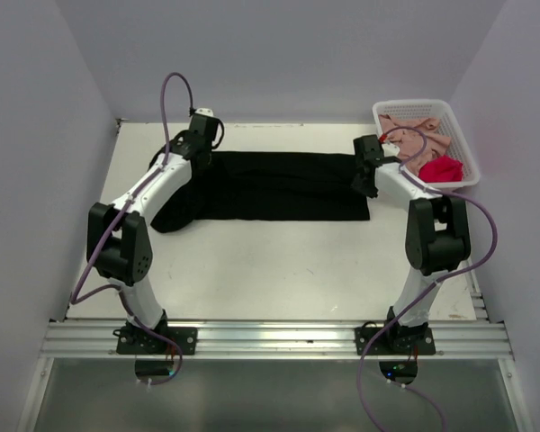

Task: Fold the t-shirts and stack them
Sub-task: Fold the other side of the tshirt into a rectangle

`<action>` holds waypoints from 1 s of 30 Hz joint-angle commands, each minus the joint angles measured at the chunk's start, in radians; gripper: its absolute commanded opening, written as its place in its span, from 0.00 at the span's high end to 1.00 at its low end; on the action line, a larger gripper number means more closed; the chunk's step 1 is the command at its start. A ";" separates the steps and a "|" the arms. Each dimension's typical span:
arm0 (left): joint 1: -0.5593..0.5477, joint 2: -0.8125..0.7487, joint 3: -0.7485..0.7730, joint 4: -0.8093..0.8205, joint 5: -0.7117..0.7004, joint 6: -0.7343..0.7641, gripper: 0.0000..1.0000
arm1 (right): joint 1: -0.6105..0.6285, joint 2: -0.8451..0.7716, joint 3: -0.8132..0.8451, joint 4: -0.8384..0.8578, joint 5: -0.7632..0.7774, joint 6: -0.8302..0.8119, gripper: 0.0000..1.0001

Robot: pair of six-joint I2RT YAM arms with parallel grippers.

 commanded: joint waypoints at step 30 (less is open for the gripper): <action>0.002 -0.186 -0.436 0.318 0.397 -0.292 1.00 | 0.007 -0.110 -0.112 0.153 -0.325 -0.139 1.00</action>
